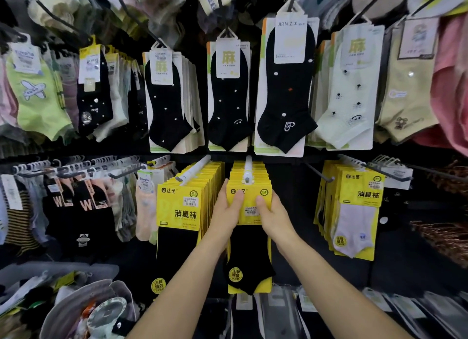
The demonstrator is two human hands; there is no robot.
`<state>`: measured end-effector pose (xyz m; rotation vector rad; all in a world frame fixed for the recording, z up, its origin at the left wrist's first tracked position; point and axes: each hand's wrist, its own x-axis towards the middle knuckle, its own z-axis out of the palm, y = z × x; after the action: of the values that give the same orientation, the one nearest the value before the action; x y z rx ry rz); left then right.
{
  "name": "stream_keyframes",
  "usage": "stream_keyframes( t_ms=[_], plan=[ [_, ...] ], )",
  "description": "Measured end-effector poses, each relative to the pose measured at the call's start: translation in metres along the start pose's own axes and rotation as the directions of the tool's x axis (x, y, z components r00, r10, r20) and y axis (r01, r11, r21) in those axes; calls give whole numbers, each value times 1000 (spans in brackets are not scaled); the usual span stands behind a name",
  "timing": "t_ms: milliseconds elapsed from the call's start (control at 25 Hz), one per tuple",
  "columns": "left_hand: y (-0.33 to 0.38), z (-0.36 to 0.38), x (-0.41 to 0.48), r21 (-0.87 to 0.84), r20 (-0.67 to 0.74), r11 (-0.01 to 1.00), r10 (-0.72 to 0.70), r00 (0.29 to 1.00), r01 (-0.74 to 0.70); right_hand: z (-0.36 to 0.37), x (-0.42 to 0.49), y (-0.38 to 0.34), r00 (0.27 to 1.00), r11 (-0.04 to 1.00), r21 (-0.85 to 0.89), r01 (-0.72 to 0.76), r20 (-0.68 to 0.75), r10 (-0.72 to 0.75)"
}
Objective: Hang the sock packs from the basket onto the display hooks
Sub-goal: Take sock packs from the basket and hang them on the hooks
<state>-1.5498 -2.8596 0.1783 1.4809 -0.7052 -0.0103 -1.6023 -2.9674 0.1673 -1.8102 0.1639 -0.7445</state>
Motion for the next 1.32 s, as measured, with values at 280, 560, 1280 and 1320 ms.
stream_keyframes(
  t_ms=[280,560,1280,1320],
  plan=[
    [-46,-6,-23,33,81,996,-87,993,84,2,-18,43,995,999,30,15,97,-18],
    [-62,-5,-59,116,55,980,-172,984,164,-2,-45,60,979,999,2,-33,201,32],
    [-258,-2,-369,465,63,608,-748,661,644,-2,-372,265,732,670,-629,-394,226,643],
    [-260,-1,-369,472,56,604,-747,662,642,5,-375,266,731,691,-578,-433,223,645]
  ],
)
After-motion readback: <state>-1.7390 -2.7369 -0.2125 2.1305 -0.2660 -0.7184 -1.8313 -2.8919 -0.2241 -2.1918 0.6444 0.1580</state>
